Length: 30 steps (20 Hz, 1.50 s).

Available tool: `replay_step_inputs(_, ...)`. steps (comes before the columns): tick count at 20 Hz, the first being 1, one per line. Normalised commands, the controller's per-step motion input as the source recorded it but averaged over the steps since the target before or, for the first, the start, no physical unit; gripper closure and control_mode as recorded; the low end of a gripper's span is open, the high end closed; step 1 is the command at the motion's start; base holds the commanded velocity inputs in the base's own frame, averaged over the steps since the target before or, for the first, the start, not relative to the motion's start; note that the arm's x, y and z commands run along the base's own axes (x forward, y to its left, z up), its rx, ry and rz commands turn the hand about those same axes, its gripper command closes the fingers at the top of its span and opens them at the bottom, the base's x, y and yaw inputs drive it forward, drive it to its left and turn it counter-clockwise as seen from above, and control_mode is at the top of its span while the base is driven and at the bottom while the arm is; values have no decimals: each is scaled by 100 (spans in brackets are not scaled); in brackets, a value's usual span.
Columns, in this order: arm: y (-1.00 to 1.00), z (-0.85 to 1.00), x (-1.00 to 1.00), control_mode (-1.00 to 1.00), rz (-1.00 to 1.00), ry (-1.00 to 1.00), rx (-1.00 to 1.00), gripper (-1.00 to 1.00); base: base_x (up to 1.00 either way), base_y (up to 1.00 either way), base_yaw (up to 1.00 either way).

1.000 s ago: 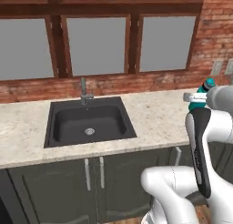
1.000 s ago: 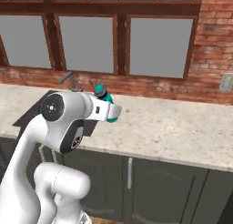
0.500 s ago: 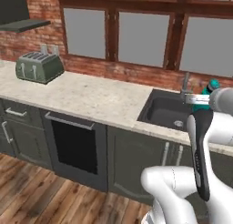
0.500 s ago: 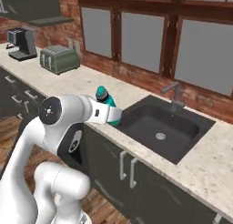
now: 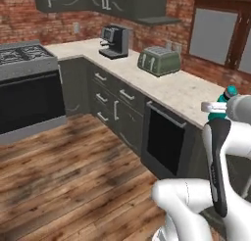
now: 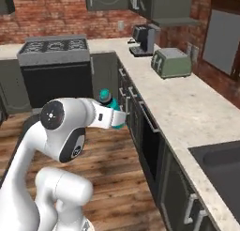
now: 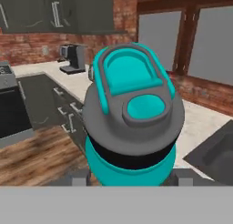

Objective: Move the drinks to the dining counter.

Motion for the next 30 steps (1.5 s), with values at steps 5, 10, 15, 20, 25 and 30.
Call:
replay_step_inputs(5,0,0,0,100,0,0,0,100,-21,44,89)
replay_step_inputs(10,0,0,0,100,0,0,0,100,-13,41,87)
replay_step_inputs(15,0,0,0,100,0,0,0,100,9,25,64)
replay_step_inputs(20,0,0,0,100,0,0,0,100,72,-3,10)
replay_step_inputs(25,0,0,0,100,0,0,0,100,100,-30,0)
replay_step_inputs(30,0,0,0,100,0,0,0,100,100,-40,0)
